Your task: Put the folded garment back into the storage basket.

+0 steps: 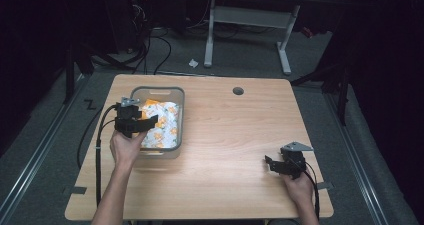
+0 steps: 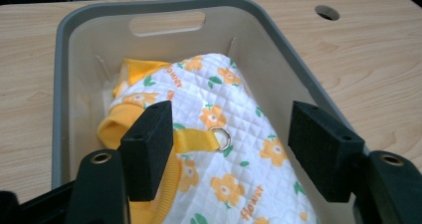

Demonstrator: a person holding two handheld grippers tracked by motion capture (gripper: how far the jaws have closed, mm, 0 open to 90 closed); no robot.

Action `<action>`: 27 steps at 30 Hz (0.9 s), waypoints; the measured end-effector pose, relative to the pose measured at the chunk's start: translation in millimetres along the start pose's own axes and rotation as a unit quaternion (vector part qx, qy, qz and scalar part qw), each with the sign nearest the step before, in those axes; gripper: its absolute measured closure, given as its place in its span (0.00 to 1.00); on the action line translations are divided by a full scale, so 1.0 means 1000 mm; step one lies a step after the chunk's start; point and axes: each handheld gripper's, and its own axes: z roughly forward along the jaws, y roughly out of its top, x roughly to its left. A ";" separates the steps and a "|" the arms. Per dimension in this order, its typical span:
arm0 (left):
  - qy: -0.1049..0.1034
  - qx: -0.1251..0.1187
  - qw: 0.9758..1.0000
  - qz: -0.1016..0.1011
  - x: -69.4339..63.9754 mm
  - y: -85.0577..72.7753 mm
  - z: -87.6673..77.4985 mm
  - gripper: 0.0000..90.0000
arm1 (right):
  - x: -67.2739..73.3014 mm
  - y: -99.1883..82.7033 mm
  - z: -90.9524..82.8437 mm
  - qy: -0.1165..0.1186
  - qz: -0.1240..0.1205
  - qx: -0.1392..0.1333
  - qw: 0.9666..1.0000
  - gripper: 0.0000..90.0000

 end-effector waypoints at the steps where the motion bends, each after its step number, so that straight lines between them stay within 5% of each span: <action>1: -0.004 -0.005 1.000 -0.003 -0.001 -0.001 -0.001 0.38 | 0.000 0.000 0.000 0.000 0.000 0.001 1.000 0.29; 27: -0.056 -0.051 0.997 0.027 -0.048 -0.007 -0.024 0.34 | 0.000 0.000 0.000 -0.001 0.000 0.000 1.000 0.29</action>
